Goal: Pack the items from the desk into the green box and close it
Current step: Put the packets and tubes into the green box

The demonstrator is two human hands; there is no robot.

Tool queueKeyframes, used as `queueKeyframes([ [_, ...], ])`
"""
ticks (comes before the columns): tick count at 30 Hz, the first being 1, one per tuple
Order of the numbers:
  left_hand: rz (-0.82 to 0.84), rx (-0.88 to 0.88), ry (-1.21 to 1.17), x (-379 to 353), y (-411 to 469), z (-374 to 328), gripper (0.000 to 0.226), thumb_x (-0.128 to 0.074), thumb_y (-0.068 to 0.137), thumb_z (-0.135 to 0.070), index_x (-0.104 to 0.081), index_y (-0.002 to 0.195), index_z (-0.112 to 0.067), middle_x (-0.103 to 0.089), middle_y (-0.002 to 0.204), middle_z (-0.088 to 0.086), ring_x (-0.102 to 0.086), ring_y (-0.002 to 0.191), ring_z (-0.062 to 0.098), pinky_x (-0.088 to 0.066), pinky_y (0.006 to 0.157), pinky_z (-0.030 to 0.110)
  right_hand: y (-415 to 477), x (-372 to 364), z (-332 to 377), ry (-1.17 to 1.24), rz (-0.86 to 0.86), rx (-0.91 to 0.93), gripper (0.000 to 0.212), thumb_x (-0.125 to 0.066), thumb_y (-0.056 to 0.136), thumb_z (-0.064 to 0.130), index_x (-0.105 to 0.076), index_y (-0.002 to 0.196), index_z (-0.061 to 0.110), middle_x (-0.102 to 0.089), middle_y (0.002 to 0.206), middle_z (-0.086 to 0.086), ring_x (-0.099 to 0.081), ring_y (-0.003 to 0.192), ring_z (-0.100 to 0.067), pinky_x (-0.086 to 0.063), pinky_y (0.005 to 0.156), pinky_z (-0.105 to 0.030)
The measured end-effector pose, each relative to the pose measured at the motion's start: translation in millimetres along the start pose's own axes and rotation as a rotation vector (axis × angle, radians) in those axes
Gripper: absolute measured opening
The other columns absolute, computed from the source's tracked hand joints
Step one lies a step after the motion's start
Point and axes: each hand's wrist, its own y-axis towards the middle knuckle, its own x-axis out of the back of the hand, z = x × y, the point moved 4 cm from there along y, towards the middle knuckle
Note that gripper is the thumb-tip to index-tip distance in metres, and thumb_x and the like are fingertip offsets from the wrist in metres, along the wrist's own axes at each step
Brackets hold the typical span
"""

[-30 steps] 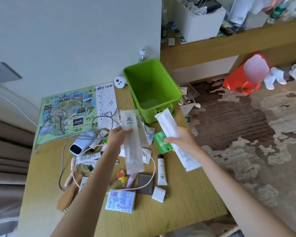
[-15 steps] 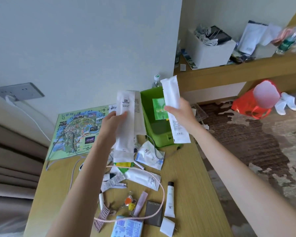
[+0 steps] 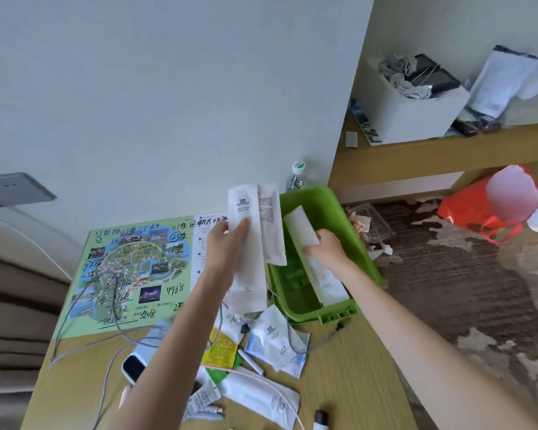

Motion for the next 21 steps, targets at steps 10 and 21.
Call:
queueKeyframes([
  [10,0.064,-0.11,0.15,-61,-2,6,0.018,-0.051,0.097,-0.031,-0.048,0.104,-0.014,-0.064,0.102,0.006,-0.063,0.093,0.025,-0.054,0.078,0.042,-41,31,33,0.604,0.007,0.204,0.024,-0.056,0.097,0.033,-0.064,0.106,0.013,-0.073,0.099,-0.001,-0.071,0.089,-0.013,-0.057,0.072,-0.029],
  [21,-0.058,-0.254,0.376,-58,-3,3,0.012,-0.055,0.092,-0.029,-0.059,0.09,-0.019,-0.064,0.08,-0.004,-0.061,0.071,0.015,-0.05,0.061,0.031,-36,43,2,-0.121,-0.281,0.283,0.006,-0.063,0.092,0.013,-0.061,0.094,0.007,-0.066,0.088,0.0,-0.063,0.083,-0.017,-0.048,0.068,-0.025],
])
